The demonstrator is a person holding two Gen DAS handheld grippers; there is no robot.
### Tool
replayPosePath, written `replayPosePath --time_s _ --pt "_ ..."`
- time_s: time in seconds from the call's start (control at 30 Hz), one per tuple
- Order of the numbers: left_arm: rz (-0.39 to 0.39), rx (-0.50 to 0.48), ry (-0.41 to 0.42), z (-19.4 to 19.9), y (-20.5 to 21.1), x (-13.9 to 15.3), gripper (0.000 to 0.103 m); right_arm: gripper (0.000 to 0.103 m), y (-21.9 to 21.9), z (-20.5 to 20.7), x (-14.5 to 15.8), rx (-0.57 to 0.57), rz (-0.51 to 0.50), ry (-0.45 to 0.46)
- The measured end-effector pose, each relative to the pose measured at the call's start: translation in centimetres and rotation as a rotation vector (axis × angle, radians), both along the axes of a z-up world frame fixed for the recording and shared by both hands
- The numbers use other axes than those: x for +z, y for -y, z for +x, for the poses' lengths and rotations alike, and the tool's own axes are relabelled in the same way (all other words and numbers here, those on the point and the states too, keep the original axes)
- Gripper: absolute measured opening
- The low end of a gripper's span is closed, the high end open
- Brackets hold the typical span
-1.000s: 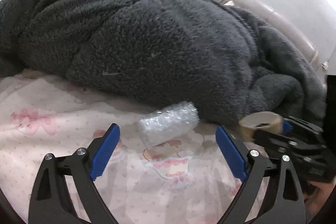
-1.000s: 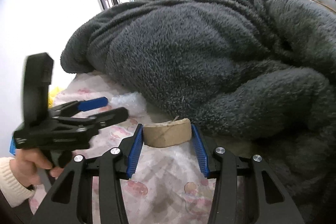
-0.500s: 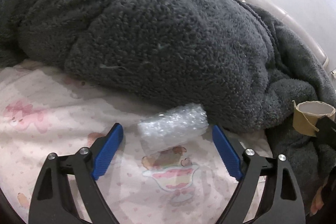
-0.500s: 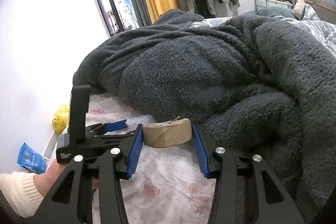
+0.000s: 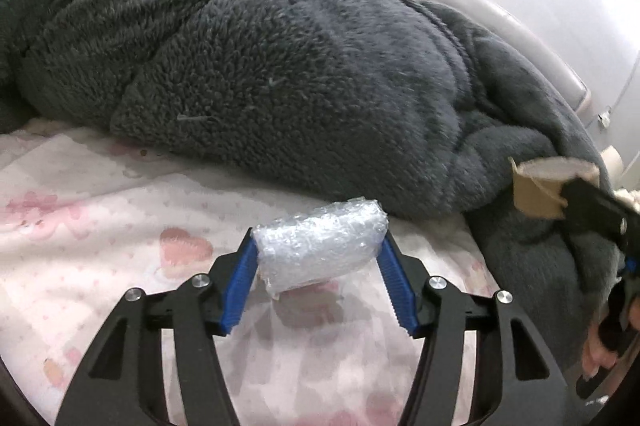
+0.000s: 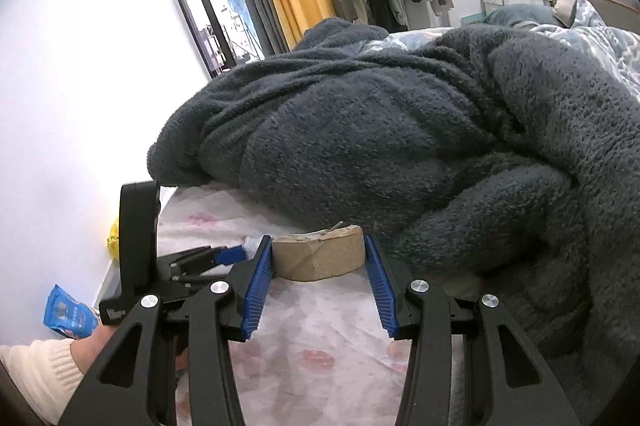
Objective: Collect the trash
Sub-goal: 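Carry both items over the teal bin and open the left gripper to drop the bubble wrap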
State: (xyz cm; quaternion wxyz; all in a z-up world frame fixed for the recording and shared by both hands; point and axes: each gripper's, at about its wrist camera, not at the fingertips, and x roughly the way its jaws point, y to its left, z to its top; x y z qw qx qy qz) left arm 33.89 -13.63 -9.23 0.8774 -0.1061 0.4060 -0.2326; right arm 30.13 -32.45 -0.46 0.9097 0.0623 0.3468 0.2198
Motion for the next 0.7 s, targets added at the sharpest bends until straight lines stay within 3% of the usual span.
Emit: replayPosePath --time_s 0.23,0.7 --pt "0.017 -0.038 0.042 -2.8 -1.3 1.9 0.062 0.047 -1.9 -1.2 1.1 -0.001 0.007 0.021" --pt "0.03 0.031 0.075 -8.5 -5.7 4.5 0.062 0.047 -5.9 -6.0 2.1 0.016 0.051 0.05"
